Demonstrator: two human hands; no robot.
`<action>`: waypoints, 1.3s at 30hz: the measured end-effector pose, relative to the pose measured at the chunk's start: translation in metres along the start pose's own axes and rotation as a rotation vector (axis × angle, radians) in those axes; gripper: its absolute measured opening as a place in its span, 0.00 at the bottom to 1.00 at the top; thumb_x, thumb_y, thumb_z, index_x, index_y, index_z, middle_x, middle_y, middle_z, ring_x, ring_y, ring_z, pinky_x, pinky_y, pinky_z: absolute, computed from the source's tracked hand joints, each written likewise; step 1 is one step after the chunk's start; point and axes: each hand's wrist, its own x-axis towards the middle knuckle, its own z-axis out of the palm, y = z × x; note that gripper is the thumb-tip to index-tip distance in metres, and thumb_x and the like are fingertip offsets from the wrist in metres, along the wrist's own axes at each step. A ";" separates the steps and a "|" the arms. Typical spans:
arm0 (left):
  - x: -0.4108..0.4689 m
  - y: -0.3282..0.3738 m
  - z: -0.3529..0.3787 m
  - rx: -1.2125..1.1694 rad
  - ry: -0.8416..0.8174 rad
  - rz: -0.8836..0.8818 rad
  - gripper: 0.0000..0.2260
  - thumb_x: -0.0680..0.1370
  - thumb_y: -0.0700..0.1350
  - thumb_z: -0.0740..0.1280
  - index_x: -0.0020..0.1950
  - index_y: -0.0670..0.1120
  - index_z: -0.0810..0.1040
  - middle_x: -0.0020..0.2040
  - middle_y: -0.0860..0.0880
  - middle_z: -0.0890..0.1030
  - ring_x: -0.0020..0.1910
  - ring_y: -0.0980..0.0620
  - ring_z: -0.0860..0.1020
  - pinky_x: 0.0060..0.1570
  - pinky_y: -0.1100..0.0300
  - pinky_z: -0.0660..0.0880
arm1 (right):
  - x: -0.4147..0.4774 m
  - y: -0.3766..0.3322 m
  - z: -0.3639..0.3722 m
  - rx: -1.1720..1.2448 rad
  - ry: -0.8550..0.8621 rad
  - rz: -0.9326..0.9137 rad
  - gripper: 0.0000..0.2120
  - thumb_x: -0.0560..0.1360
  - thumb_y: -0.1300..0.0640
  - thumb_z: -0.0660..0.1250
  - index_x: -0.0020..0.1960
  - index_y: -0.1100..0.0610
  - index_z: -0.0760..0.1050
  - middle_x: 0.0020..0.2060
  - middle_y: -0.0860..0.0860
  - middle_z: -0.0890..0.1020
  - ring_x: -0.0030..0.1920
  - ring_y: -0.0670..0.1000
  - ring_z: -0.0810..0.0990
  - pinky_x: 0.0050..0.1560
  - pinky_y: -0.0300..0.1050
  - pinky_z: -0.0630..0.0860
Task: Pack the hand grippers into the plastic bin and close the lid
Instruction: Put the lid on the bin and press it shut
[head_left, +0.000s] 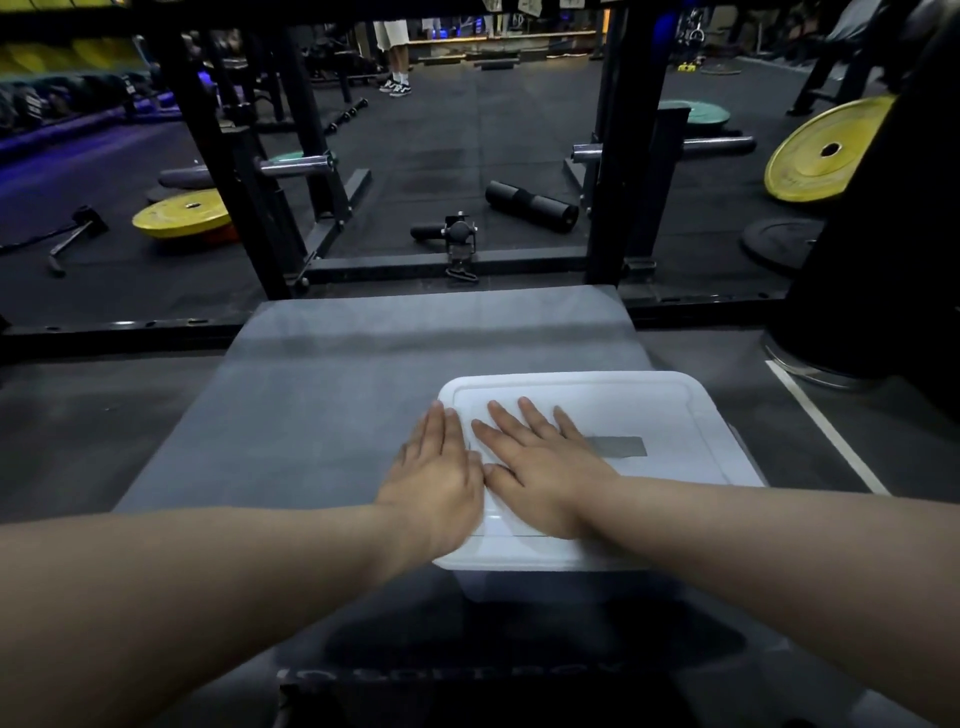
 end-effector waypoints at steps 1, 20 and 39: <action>0.003 0.002 0.001 0.029 -0.005 0.003 0.28 0.84 0.54 0.43 0.81 0.43 0.40 0.81 0.47 0.38 0.79 0.51 0.38 0.78 0.52 0.42 | 0.000 0.003 -0.002 0.011 0.001 -0.015 0.28 0.82 0.41 0.43 0.79 0.44 0.42 0.79 0.43 0.41 0.78 0.49 0.36 0.76 0.54 0.35; 0.013 0.042 0.006 0.326 -0.085 0.137 0.31 0.83 0.58 0.40 0.80 0.40 0.37 0.79 0.42 0.34 0.78 0.46 0.32 0.77 0.49 0.36 | -0.057 0.067 -0.009 0.012 -0.010 0.141 0.34 0.79 0.36 0.40 0.79 0.50 0.36 0.78 0.44 0.37 0.76 0.43 0.33 0.77 0.49 0.35; 0.017 0.125 0.028 0.376 -0.112 0.400 0.30 0.84 0.56 0.41 0.80 0.41 0.39 0.80 0.43 0.36 0.78 0.44 0.35 0.77 0.46 0.38 | -0.085 0.122 -0.009 0.329 0.390 0.571 0.28 0.81 0.49 0.55 0.78 0.56 0.53 0.78 0.52 0.58 0.77 0.54 0.56 0.74 0.53 0.58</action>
